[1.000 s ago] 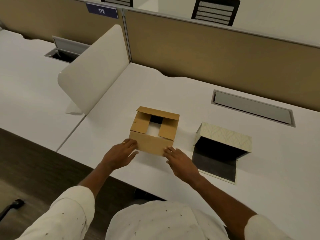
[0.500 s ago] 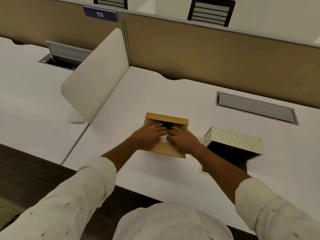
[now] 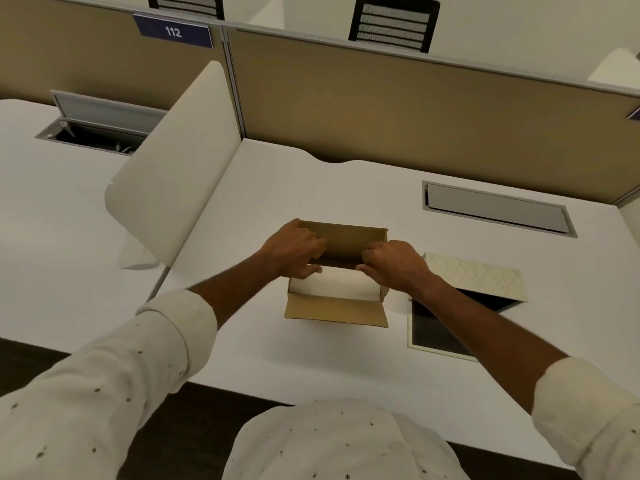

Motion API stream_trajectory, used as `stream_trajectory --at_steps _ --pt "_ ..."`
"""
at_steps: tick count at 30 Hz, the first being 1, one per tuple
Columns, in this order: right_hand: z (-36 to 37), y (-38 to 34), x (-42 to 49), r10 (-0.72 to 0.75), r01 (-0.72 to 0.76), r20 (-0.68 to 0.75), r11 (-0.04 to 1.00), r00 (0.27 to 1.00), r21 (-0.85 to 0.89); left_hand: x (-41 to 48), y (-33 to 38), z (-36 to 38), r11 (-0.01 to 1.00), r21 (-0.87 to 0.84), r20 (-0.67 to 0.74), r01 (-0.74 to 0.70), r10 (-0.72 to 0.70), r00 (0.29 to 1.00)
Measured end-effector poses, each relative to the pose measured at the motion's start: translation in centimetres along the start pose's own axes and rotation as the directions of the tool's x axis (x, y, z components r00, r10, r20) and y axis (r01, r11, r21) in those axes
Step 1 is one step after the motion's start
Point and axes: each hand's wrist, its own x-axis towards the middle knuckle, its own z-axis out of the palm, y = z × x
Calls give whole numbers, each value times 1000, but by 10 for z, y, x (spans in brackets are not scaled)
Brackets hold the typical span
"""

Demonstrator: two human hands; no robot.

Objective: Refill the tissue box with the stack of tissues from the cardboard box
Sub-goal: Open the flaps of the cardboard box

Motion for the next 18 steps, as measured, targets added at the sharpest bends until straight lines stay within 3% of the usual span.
stream_trajectory --at_steps 8,18 --pt "13 5 -3 237 -248 99 963 966 110 18 -8 13 990 -6 353 141 -130 927" --pt "40 16 7 240 -350 425 915 873 202 21 -28 42 919 -255 532 300 -126 837"
